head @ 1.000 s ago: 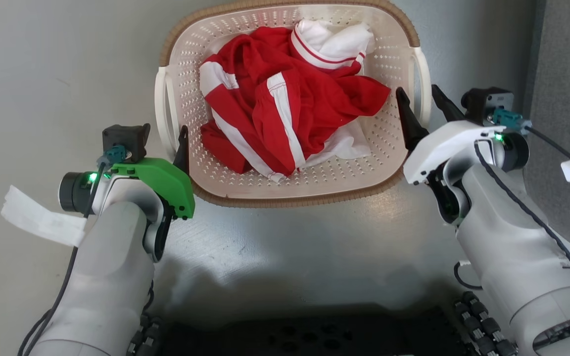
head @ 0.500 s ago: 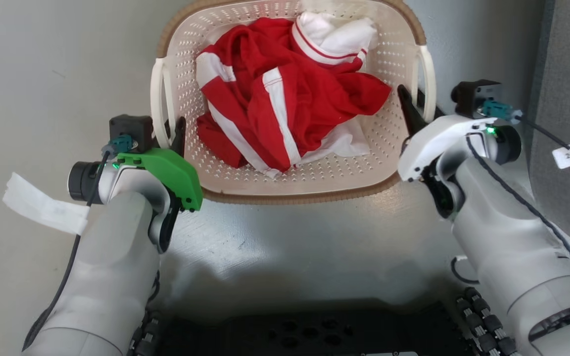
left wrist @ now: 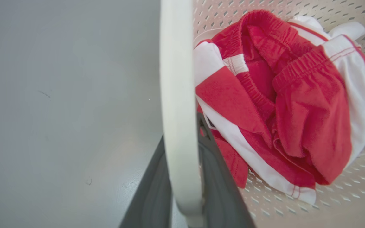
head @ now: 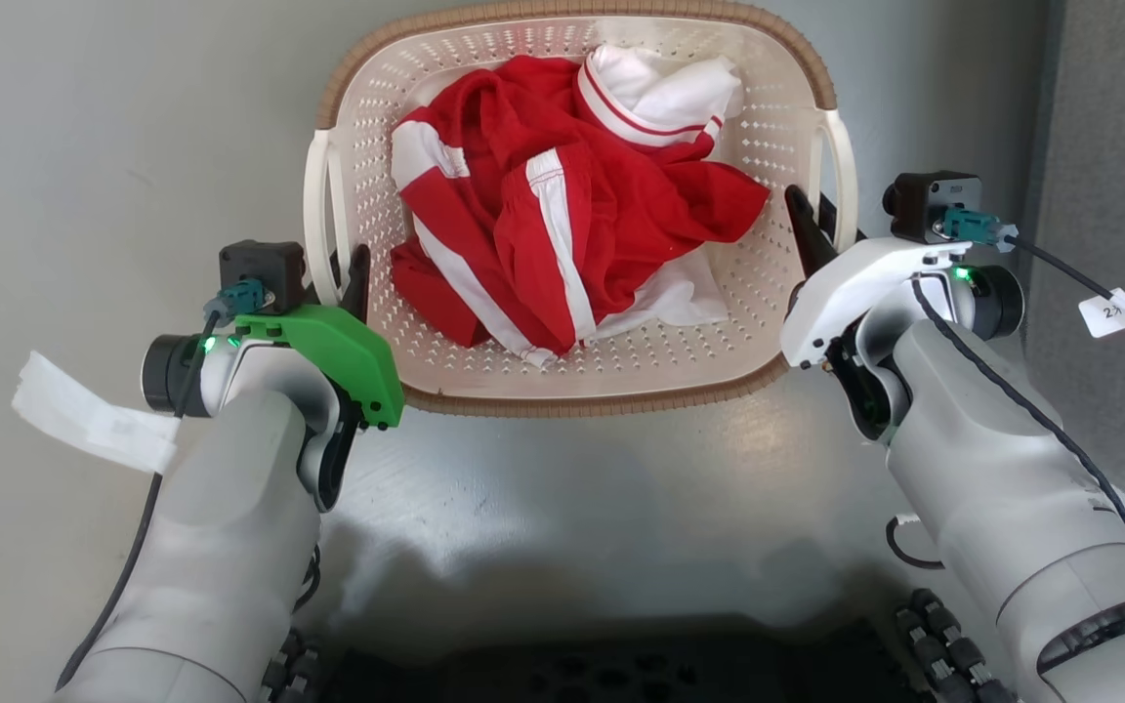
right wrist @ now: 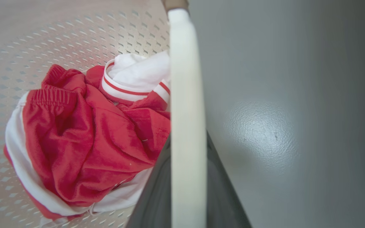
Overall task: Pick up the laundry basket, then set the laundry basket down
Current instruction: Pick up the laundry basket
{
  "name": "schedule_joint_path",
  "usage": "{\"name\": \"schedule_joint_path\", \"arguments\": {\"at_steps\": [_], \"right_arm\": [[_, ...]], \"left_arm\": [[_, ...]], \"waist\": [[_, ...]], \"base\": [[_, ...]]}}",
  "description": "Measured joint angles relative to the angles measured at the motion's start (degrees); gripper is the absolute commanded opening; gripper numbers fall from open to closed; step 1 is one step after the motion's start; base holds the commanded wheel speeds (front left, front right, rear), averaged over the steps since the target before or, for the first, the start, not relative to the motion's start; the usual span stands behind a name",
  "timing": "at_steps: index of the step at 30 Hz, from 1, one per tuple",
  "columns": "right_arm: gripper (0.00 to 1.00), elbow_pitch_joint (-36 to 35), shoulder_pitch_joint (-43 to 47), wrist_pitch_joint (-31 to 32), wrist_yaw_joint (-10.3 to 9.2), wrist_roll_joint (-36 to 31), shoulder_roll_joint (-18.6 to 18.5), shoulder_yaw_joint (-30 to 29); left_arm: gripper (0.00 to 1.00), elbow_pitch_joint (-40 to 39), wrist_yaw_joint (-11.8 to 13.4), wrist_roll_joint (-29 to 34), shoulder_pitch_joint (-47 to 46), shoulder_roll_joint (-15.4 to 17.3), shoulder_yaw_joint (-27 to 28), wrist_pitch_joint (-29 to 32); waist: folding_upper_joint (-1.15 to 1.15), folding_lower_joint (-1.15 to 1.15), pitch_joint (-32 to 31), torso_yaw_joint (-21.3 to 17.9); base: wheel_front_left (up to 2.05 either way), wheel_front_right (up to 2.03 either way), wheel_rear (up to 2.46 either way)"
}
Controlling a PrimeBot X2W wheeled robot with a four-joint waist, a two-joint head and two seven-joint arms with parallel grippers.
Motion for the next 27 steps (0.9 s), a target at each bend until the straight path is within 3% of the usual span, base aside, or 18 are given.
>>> {"name": "schedule_joint_path", "arguments": {"at_steps": [20, 27], "right_arm": [[0.00, 4.89, 2.93, 0.09, 1.87, 6.87, 0.97, 1.76], [0.00, 6.14, 5.71, 1.81, 2.04, 8.23, 1.15, 4.78]], "left_arm": [[0.00, 5.67, -0.53, -4.56, 2.32, -1.12, -1.40, -0.20], [0.00, 8.03, -0.99, -5.22, 5.25, -1.36, -2.69, 1.40]], "waist": [[0.00, 0.00, -12.42, -0.49], [0.00, 0.00, -17.46, -0.55]], "base": [[0.00, 0.00, 0.00], [0.00, 0.00, 0.00]]}}
